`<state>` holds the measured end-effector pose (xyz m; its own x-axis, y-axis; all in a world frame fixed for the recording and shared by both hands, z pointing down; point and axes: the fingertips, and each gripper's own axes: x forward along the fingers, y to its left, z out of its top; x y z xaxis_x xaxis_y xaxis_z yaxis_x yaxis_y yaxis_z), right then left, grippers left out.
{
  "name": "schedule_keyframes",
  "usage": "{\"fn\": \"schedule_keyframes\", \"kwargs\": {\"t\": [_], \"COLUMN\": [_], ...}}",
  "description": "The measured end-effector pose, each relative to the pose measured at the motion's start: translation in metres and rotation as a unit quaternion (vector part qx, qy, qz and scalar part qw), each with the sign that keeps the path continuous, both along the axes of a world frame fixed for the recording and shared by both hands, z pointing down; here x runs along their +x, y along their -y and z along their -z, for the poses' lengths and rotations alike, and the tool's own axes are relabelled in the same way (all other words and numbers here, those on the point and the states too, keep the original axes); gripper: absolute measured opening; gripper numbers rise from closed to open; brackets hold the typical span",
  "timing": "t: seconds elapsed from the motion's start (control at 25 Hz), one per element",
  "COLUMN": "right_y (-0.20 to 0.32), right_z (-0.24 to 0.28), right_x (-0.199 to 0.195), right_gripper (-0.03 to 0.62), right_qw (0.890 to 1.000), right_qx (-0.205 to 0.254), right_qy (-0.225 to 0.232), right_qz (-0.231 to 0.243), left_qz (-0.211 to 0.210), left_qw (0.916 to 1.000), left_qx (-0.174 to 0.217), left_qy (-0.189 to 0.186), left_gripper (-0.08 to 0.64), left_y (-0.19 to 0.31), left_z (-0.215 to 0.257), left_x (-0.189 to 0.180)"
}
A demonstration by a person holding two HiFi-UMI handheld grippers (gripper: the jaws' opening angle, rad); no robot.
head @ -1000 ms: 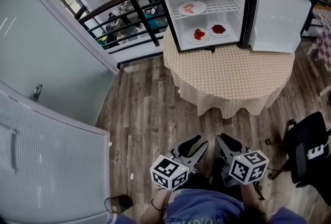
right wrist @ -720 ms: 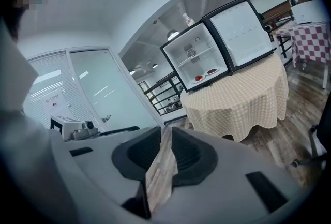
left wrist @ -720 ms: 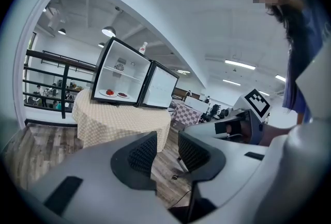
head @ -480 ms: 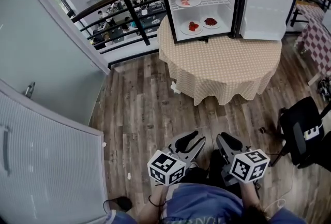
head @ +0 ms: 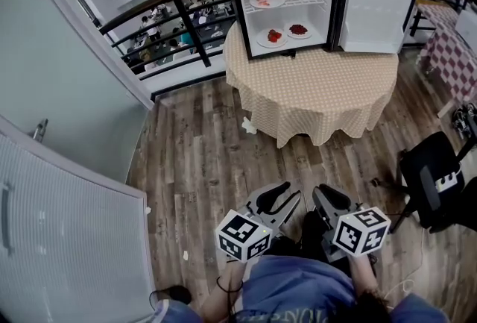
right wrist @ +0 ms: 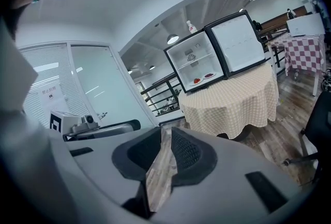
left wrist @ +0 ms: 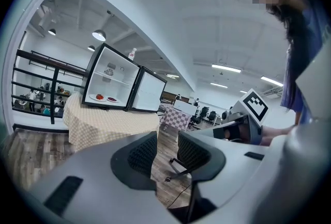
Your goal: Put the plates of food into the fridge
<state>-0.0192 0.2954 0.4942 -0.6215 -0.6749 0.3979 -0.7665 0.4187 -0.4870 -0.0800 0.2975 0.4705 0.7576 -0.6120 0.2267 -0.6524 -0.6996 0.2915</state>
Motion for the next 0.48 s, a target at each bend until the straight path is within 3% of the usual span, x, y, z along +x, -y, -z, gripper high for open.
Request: {"fn": "schedule_keyframes", "kwargs": {"t": [0.48], "right_y": [0.0033], "right_z": [0.0065], "right_x": [0.0038], "right_gripper": [0.074], "right_qw": [1.0], "right_qx": [0.007], "right_qy": [-0.008], "right_qz": [-0.009], "left_qz": [-0.009], "left_qw": [0.9999], "left_qx": [0.005], "left_qy": [0.0], "left_gripper": [0.138], "left_y": [0.0005], "left_z": [0.0039], "left_x": [0.0037]}}
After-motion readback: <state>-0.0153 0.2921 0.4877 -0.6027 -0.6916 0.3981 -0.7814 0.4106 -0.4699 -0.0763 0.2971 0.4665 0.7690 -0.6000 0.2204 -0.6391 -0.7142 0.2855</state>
